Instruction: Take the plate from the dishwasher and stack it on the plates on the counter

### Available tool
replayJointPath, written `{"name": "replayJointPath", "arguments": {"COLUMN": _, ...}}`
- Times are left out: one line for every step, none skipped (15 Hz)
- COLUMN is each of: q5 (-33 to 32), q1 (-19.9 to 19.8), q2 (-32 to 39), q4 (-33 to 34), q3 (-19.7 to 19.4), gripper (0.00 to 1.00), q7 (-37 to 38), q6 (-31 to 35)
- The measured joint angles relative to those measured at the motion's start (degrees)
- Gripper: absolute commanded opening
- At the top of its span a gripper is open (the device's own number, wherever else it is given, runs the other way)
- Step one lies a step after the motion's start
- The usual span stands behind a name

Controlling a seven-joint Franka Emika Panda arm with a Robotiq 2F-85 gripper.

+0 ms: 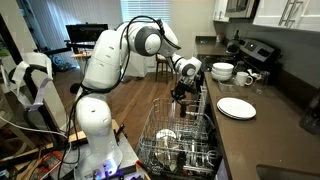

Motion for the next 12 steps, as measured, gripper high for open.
{"name": "replayJointPath", "arguments": {"q5": -0.01, "q1": 0.27, "q2": -0.83, "q4": -0.03, "q3": 0.01, "gripper": 0.05, "q7": 0.02, "q6": -0.17}}
{"name": "replayJointPath", "arguments": {"q5": -0.01, "q1": 0.64, "q2": -1.71, "q4": -0.06, "q3": 0.00, "gripper": 0.05, "q7": 0.04, "q6": -0.52}}
{"name": "replayJointPath", "arguments": {"q5": -0.02, "q1": 1.02, "q2": -2.64, "q4": -0.10, "q3": 0.03, "gripper": 0.05, "q7": 0.07, "q6": -1.16}}
{"name": "replayJointPath", "arguments": {"q5": -0.02, "q1": 1.48, "q2": -3.65, "q4": -0.14, "q3": 0.03, "gripper": 0.05, "q7": 0.10, "q6": -1.99}}
{"name": "replayJointPath", "arguments": {"q5": -0.02, "q1": 1.91, "q2": -4.65, "q4": -0.22, "q3": 0.03, "gripper": 0.05, "q7": 0.24, "q6": -2.87}}
{"name": "replayJointPath", "arguments": {"q5": -0.10, "q1": 2.39, "q2": -5.78, "q4": -0.37, "q3": -0.01, "gripper": 0.05, "q7": 0.62, "q6": -3.76}}
{"name": "replayJointPath", "arguments": {"q5": -0.43, "q1": 2.93, "q2": -6.93, "q4": -0.63, "q3": -0.09, "gripper": 0.05, "q7": 1.19, "q6": -4.26}}
{"name": "replayJointPath", "arguments": {"q5": -0.93, "q1": 3.54, "q2": -8.10, "q4": -0.94, "q3": -0.19, "gripper": 0.05, "q7": 1.98, "q6": -4.56}}
{"name": "replayJointPath", "arguments": {"q5": -1.67, "q1": 4.21, "q2": -9.34, "q4": -1.41, "q3": -0.30, "gripper": 0.05, "q7": 2.79, "q6": -4.63}}
{"name": "replayJointPath", "arguments": {"q5": -2.54, "q1": 4.88, "q2": -10.55, "q4": -1.96, "q3": -0.35, "gripper": 0.05, "q7": 3.73, "q6": -4.63}}
{"name": "replayJointPath", "arguments": {"q5": -3.73, "q1": 5.61, "q2": -11.77, "q4": -2.60, "q3": -0.38, "gripper": 0.05, "q7": 4.91, "q6": -4.63}}
{"name": "replayJointPath", "arguments": {"q5": -5.10, "q1": 6.37, "q2": -12.98, "q4": -3.28, "q3": -0.41, "gripper": 0.05, "q7": 6.34, "q6": -4.63}}
